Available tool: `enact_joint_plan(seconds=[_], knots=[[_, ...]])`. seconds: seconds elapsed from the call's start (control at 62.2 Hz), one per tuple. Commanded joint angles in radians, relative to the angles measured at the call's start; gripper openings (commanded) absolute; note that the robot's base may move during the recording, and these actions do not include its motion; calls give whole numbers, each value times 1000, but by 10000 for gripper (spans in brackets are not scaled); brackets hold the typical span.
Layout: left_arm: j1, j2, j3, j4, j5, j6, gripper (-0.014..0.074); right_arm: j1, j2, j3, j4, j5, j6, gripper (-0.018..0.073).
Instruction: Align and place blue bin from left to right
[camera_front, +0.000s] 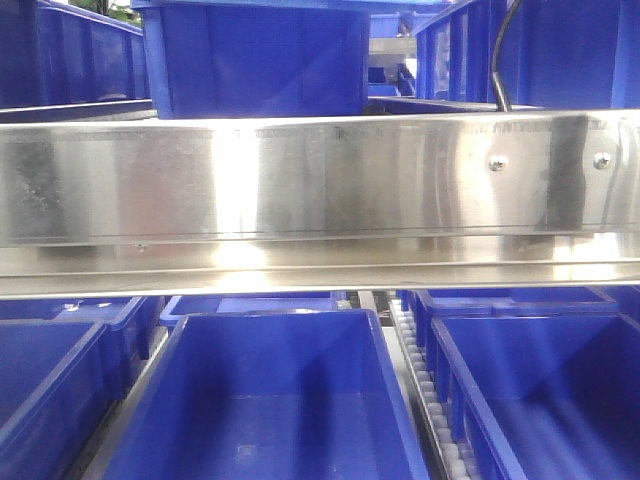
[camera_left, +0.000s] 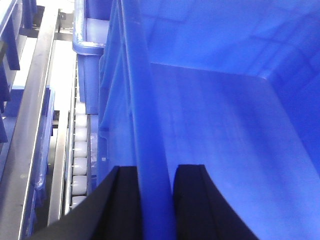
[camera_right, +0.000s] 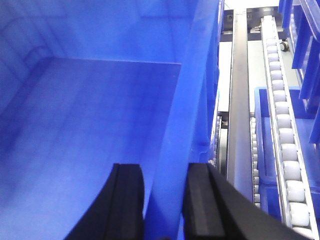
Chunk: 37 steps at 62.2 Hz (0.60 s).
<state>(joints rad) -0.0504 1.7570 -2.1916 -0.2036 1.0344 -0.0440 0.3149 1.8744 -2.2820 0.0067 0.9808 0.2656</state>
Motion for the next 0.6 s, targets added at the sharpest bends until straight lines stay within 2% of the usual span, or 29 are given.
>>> enact_joint_plan(seconds=[0.0,0.579], knots=[[-15,-25,-23,-82,-110,17,-111,14,-33,-11,49,-204,-42,-153],[-15,-25,-23,-82,-110,17,-111,14,-33,-11,49,-204,-42,-153]])
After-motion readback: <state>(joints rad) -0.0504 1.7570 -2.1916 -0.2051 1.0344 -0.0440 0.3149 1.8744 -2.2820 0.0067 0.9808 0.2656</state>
